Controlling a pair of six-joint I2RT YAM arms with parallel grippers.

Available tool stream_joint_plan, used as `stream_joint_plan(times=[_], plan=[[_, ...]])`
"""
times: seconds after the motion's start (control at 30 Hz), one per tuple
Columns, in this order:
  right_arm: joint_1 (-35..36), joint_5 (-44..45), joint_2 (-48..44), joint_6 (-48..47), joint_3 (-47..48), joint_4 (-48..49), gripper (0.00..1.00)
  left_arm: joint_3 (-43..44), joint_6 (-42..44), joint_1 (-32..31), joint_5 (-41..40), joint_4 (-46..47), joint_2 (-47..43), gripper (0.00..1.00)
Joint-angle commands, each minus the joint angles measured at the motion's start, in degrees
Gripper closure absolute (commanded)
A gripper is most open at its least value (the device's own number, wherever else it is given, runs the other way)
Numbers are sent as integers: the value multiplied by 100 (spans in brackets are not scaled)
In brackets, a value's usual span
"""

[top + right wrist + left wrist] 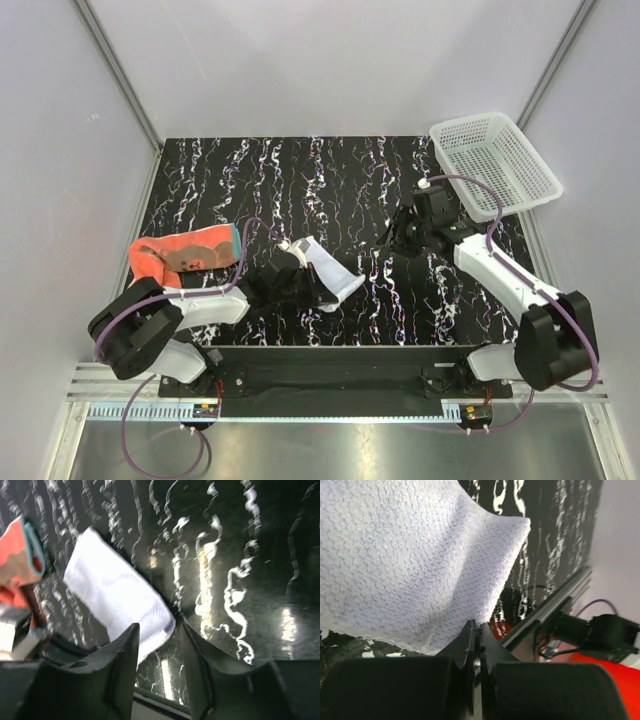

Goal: Roll the towels
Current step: Roll the towel

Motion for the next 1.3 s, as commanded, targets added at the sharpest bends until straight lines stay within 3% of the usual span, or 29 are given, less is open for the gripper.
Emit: stream_joint_plan(times=[0.0, 0.13, 0.27, 0.53, 0.8, 1.27], plan=[[-5, -965, -388, 136, -590, 1056, 57, -122, -687, 105, 191, 575, -292, 100], [12, -2009, -432, 383, -1407, 2157, 66, -289, -1117, 272, 357, 689, -143, 100], [91, -2460, -353, 611, -1778, 3036, 71, -456, -1539, 422, 542, 960, 164, 100], [381, -2636, 42, 875, -2094, 3969, 75, -816, -2234, 607, 1017, 2331, 964, 100], [636, -2873, 596, 1130, -2402, 5085, 82, -887, -2366, 843, 1175, 2385, 1202, 100], [654, -3120, 1931, 1429, -2508, 6719, 86, -992, -2533, 1169, 1544, 2570, 1492, 100]])
